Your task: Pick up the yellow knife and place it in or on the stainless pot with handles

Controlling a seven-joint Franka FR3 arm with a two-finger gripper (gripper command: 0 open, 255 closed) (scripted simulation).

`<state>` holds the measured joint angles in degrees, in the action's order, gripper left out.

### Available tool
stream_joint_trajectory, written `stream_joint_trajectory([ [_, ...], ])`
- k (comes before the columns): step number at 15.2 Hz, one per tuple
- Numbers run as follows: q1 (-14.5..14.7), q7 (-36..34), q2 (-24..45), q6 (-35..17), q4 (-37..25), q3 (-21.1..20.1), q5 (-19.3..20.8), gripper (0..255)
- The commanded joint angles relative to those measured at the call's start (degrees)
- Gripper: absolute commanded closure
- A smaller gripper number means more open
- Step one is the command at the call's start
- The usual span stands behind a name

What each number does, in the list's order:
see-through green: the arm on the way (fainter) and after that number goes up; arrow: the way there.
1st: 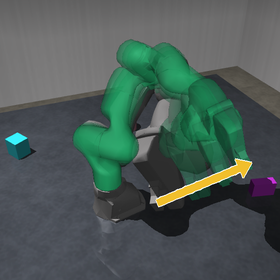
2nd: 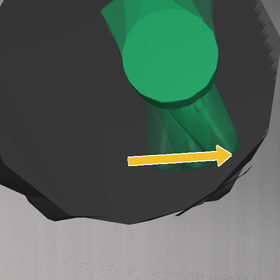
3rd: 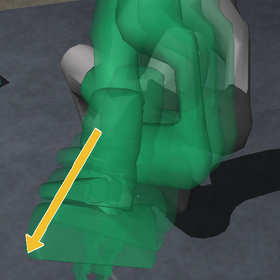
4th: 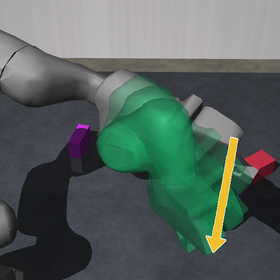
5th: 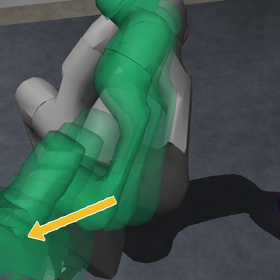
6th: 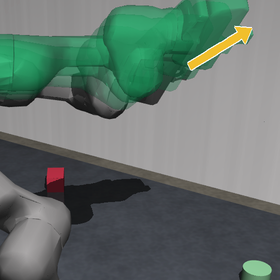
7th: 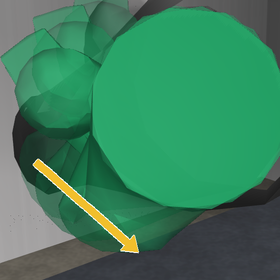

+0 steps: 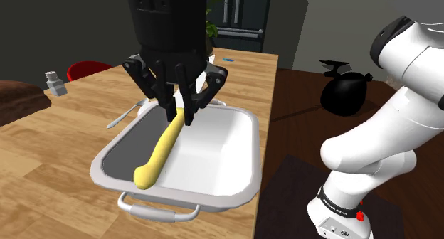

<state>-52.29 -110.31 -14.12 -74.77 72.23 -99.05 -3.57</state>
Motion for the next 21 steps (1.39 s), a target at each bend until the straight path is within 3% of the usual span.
stream_joint_trajectory([
  [1, 3.9, -1.5, 1.9, -2.1, 3.2, 1.7, 2.0, 255],
  [6, 14.6, -5.6, 7.1, -6.7, 10.0, 7.1, 7.1, 255],
  [9, 25.4, -7.5, 9.3, -9.1, 13.7, 16.0, 9.2, 255],
  [10, 26.8, -6.7, 7.9, -10.2, 14.9, 18.4, 7.9, 255],
  [17, 26.7, -6.6, 7.8, -10.2, 14.9, 18.3, 7.8, 255],
  [18, 26.7, -6.6, 7.8, -10.2, 14.9, 18.3, 7.8, 0],
  [21, 26.7, -6.6, 7.8, -10.2, 15.0, 18.4, 7.8, 0],
])
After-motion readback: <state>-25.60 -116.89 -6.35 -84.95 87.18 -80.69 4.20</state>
